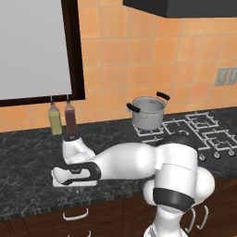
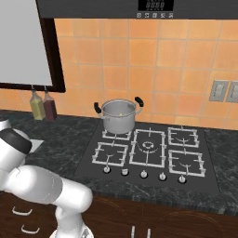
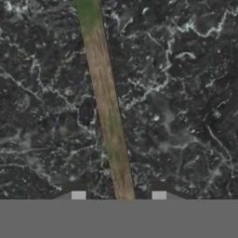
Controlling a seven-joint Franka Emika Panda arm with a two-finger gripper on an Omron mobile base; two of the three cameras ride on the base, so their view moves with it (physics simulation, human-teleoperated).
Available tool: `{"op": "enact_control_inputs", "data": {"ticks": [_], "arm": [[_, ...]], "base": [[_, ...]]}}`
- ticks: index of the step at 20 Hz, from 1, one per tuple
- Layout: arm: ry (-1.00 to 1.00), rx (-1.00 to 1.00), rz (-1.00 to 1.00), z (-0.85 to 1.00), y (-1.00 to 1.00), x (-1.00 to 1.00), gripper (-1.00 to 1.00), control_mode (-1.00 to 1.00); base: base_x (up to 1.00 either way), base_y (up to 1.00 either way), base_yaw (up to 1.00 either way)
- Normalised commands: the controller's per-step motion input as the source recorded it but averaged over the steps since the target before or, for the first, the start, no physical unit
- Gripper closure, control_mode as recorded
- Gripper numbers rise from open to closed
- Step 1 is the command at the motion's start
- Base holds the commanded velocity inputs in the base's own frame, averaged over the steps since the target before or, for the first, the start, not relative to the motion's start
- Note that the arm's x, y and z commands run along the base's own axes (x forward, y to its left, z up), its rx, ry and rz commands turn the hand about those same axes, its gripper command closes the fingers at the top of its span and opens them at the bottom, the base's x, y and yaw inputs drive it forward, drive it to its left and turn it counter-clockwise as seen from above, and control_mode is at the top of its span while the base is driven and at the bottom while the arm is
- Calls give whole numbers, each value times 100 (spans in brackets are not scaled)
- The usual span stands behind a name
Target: Put the mushroom and lemon wedge in the pot. Retrieve the spatula and lightly stir the vegetables in the pot.
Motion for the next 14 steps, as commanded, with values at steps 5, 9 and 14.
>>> {"op": "enact_control_inputs", "data": {"ticks": [5, 9, 14], "arm": [[0, 0, 0, -4, 5, -2, 100, -100], [0, 0, 0, 0, 0, -8, 100, -100], [-10, 0, 0, 56, 0, -53, 100, -100]], "base": [[0, 0, 0], [0, 0, 0], [0, 0, 0]]}}
